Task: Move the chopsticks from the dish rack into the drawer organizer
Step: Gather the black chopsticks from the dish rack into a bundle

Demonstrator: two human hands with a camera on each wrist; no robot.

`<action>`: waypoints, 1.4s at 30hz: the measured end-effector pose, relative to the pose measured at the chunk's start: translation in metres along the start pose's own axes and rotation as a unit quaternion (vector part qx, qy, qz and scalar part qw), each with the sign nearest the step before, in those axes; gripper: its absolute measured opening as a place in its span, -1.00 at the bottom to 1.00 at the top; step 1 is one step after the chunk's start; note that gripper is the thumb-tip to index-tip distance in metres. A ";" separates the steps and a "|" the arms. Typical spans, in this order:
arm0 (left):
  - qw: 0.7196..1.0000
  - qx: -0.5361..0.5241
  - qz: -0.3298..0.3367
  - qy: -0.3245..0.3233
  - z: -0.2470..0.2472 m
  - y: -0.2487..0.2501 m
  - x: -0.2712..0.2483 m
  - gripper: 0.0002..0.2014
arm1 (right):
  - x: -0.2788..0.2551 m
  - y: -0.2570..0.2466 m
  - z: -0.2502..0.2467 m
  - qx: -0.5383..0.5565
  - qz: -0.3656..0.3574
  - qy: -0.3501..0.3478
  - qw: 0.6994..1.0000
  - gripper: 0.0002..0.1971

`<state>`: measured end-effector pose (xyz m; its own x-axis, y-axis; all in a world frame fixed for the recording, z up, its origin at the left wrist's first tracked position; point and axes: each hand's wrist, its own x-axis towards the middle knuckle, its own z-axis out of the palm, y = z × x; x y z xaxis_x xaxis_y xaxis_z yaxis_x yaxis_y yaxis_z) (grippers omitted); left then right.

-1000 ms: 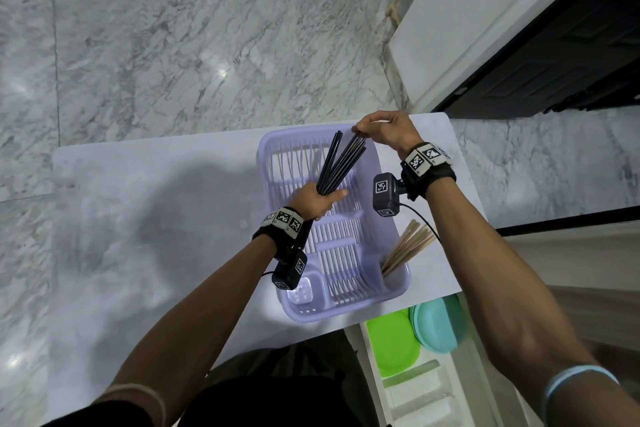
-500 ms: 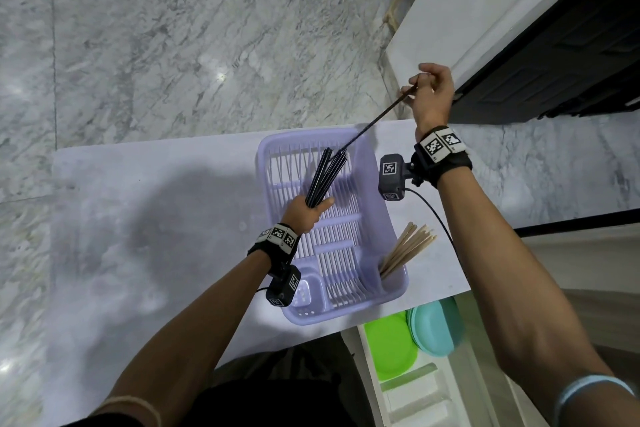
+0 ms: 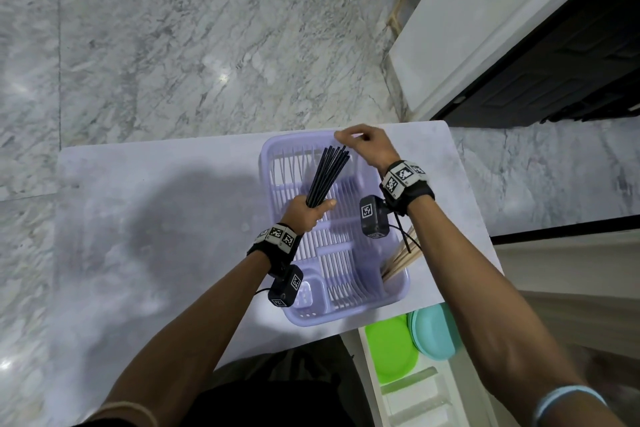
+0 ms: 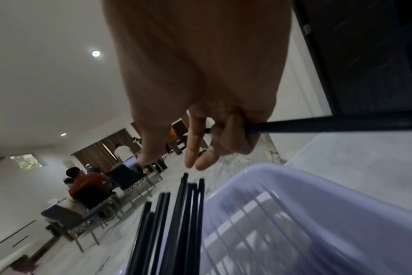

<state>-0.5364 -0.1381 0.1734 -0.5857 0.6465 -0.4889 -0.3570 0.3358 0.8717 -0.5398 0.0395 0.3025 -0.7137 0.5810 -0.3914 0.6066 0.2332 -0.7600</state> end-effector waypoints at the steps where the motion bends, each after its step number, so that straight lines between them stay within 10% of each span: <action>1: 1.000 -0.005 -0.001 -0.003 0.000 0.000 0.000 -0.66 | -0.002 0.001 0.004 -0.009 0.005 -0.021 1.000 -0.64; 11: 0.999 -0.024 0.015 -0.035 -0.001 0.007 -0.004 -0.92 | -0.011 -0.002 0.013 0.048 -0.010 -0.079 0.996 -0.90; 42: 1.000 -0.012 0.000 -0.018 0.000 0.009 -0.012 -0.77 | 0.004 -0.006 -0.001 0.165 0.046 -0.056 0.984 -0.90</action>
<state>-0.5324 -0.1430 0.1867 -0.5586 0.6710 -0.4875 -0.3752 0.3198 0.8700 -0.5455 0.0413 0.3058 -0.7067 0.4939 -0.5066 0.5366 -0.0925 -0.8387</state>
